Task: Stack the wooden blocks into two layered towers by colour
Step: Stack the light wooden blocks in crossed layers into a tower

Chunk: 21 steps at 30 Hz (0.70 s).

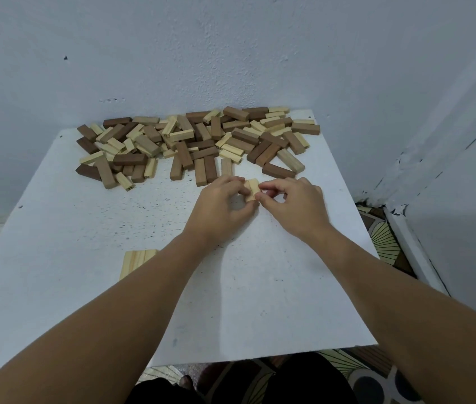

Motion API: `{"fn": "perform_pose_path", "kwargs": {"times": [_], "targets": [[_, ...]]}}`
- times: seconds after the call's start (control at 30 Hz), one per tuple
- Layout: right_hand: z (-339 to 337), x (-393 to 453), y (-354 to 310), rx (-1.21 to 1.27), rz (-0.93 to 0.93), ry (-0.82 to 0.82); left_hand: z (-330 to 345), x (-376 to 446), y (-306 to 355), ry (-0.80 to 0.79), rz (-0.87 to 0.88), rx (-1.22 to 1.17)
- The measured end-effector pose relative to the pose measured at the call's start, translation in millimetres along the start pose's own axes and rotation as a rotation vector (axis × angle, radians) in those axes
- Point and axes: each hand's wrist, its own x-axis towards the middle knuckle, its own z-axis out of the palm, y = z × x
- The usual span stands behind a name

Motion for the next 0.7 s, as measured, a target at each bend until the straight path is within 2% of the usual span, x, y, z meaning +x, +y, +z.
{"fn": "perform_pose_path", "kwargs": {"times": [0.13,0.27,0.33,0.5,0.6,0.7], "targets": [[-3,1,-2,0.020,0.013,-0.026,3,0,1,0.034,0.035,0.002],[-8,14,-9,0.140,0.013,0.054,7,0,-2,0.001,-0.004,0.000],[-10,30,-15,0.017,-0.037,0.057,7,0,-3,-0.002,-0.007,0.016],[-9,67,-31,-0.371,-0.078,-0.167,7,-1,-5,0.012,-0.025,-0.038],[-4,76,-35,-0.505,-0.083,-0.258,9,-1,-8,0.020,-0.049,-0.064],[-2,77,-38,-0.552,-0.121,-0.211,8,0,-9,0.026,-0.061,-0.067]]}}
